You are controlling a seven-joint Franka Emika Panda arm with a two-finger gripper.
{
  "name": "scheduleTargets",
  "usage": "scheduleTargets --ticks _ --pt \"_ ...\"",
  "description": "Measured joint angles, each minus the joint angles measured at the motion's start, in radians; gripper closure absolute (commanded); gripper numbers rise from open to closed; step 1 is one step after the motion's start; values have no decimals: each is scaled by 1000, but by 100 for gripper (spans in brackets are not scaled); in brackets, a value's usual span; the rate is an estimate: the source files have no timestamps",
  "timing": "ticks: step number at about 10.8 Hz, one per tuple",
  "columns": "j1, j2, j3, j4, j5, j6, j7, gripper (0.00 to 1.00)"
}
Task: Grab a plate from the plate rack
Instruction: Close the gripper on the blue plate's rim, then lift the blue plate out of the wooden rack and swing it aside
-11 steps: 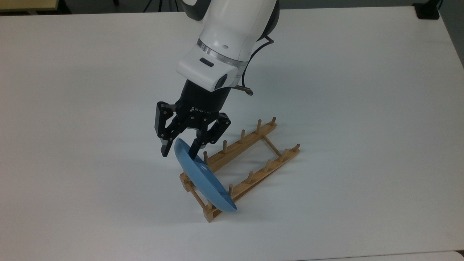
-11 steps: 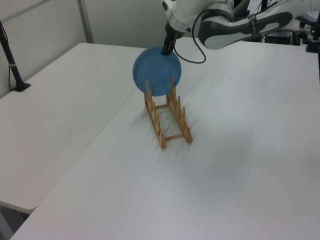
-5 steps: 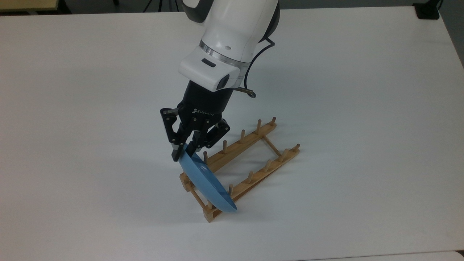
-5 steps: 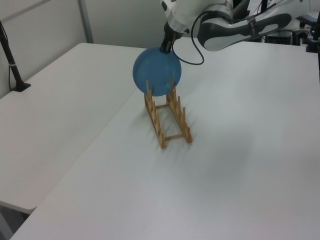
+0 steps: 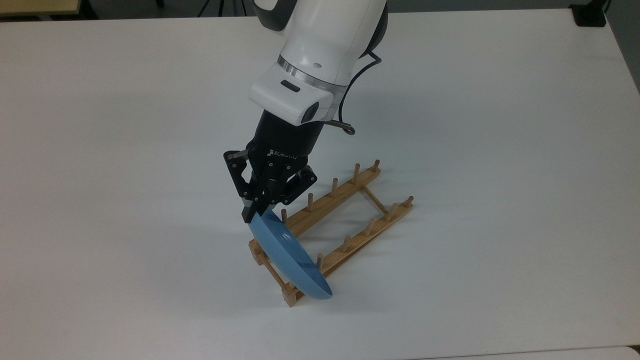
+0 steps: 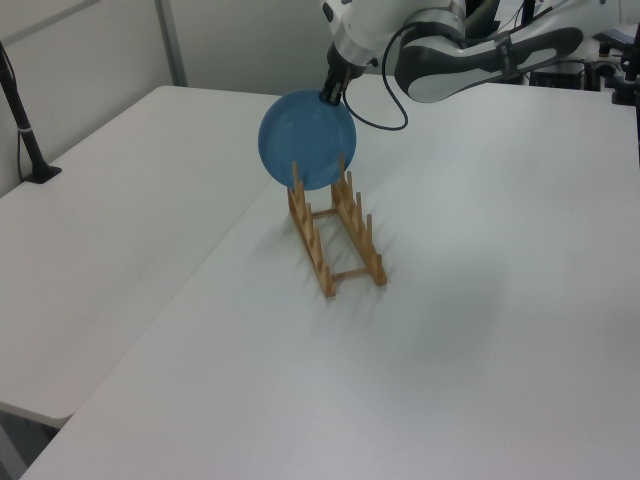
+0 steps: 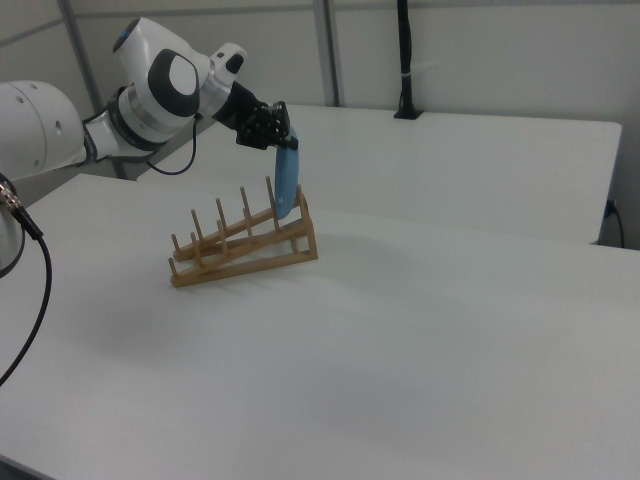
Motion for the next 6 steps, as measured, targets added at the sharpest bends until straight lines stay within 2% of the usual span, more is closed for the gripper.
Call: scheduleTargets --ticks 3,6 --pt "0 -7 -3 25 0 0 0 100" --pt "0 -52 -7 41 0 0 0 100"
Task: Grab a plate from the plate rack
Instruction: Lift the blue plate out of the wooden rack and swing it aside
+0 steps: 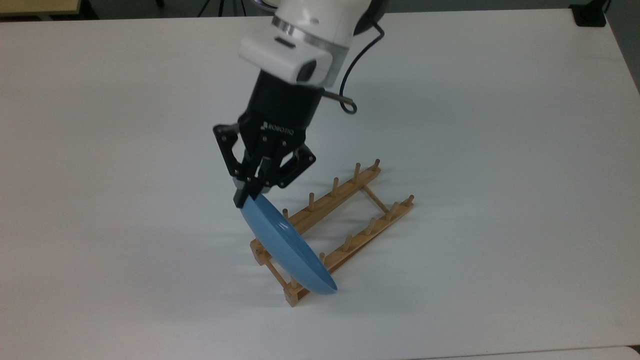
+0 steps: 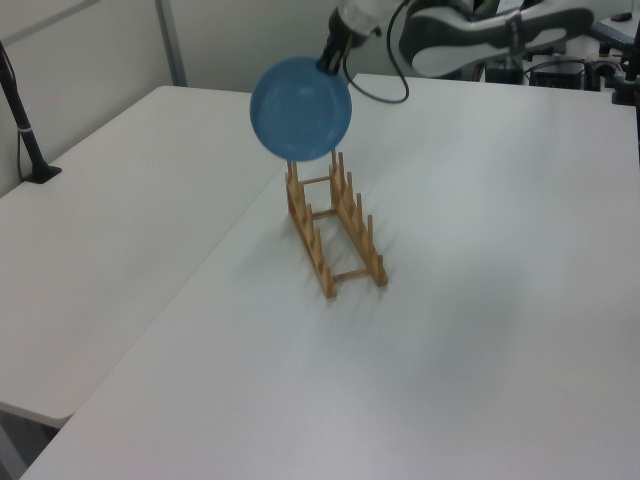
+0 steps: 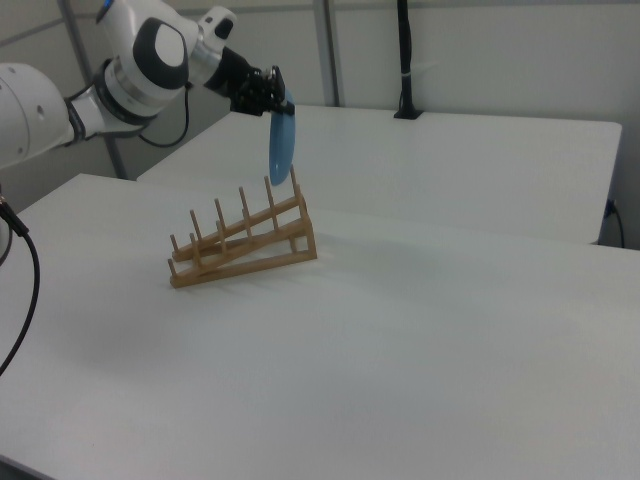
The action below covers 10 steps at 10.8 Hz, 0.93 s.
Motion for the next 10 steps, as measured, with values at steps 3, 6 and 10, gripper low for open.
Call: scheduleTargets --ticks 3,6,10 --pt "-17 -76 -6 2 0 0 2 100" --pt "-90 -136 -6 -17 174 0 41 100" --pt "-183 -215 -7 -116 570 -145 17 100"
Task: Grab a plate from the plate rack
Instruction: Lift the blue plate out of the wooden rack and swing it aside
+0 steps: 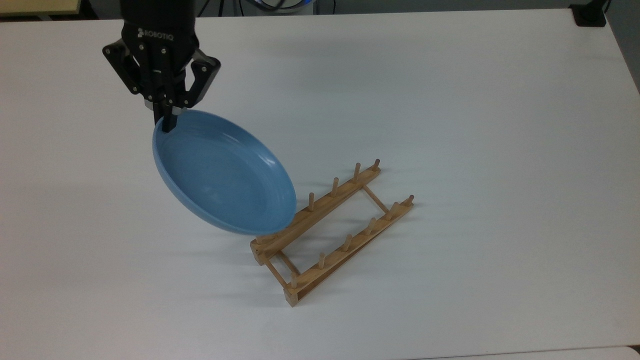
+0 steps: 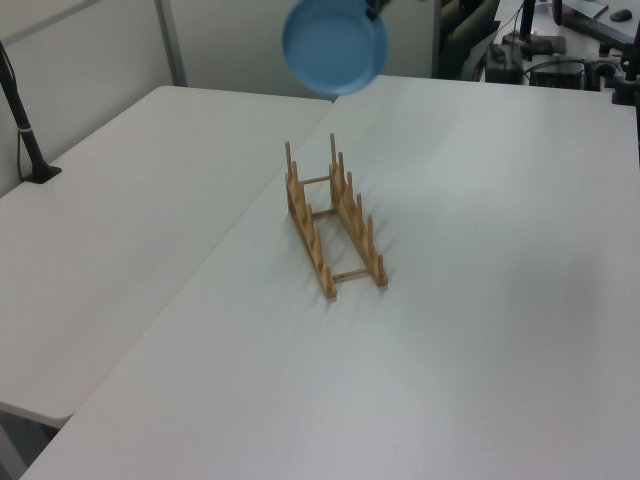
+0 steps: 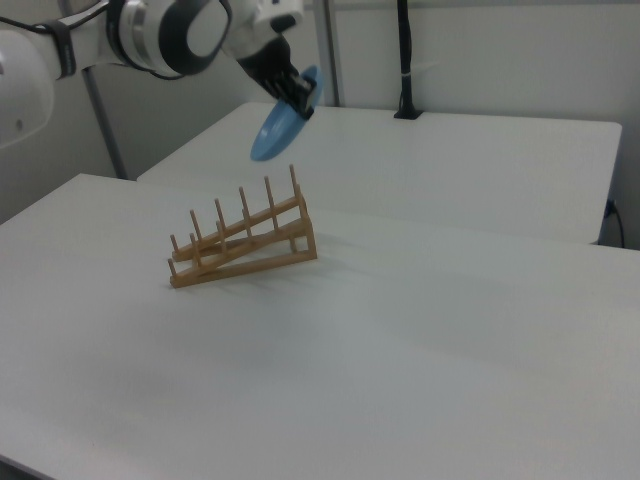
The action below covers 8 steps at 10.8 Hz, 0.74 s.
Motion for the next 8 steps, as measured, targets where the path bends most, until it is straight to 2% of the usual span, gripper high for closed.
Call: scheduleTargets --ticks 2,4,8 --pt "-68 -7 0 -56 155 -110 -73 100" --pt "-131 -5 -1 -117 251 -241 -186 100" --pt "-168 30 -2 -238 311 -303 -356 100"
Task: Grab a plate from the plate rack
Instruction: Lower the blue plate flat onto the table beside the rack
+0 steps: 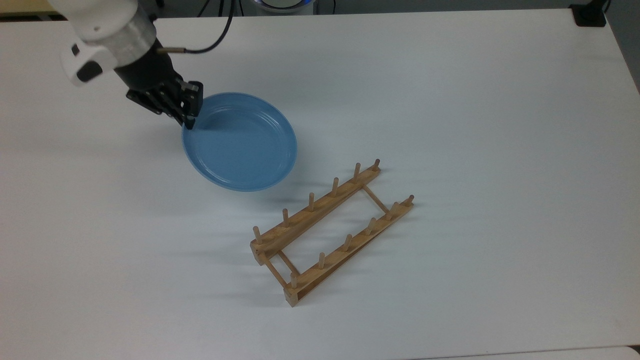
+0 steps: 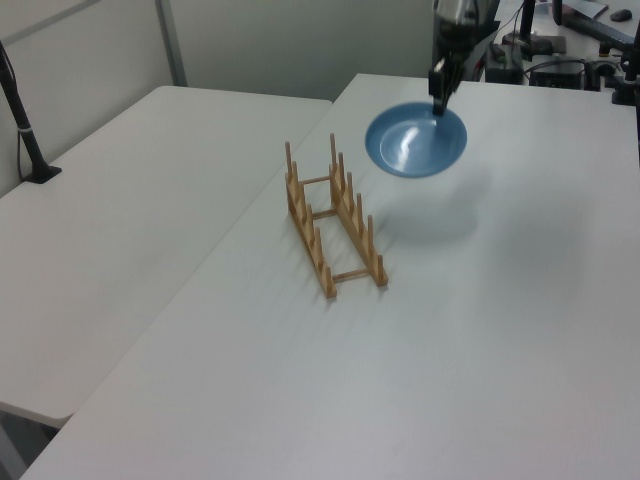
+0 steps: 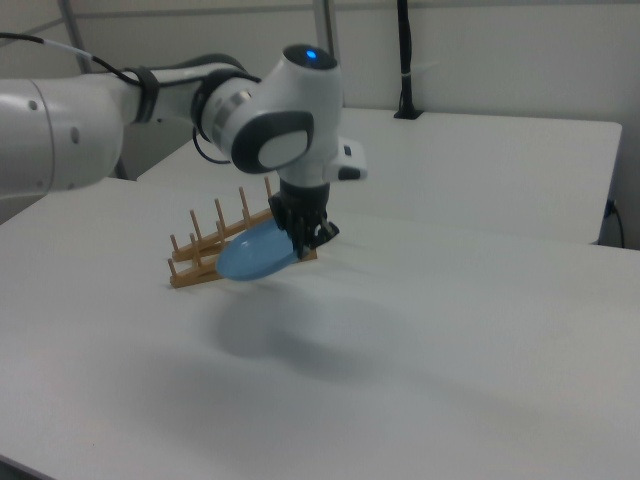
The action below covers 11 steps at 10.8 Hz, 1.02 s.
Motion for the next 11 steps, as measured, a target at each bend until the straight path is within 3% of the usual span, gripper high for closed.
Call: scheduleTargets --ticks 3,9,10,11 --pt "-7 66 -4 -17 55 0 -55 100" --pt "13 164 -3 -28 56 73 -95 97" --pt "13 174 -2 -38 57 92 -105 88" --pt "13 180 -2 -47 60 97 -117 68"
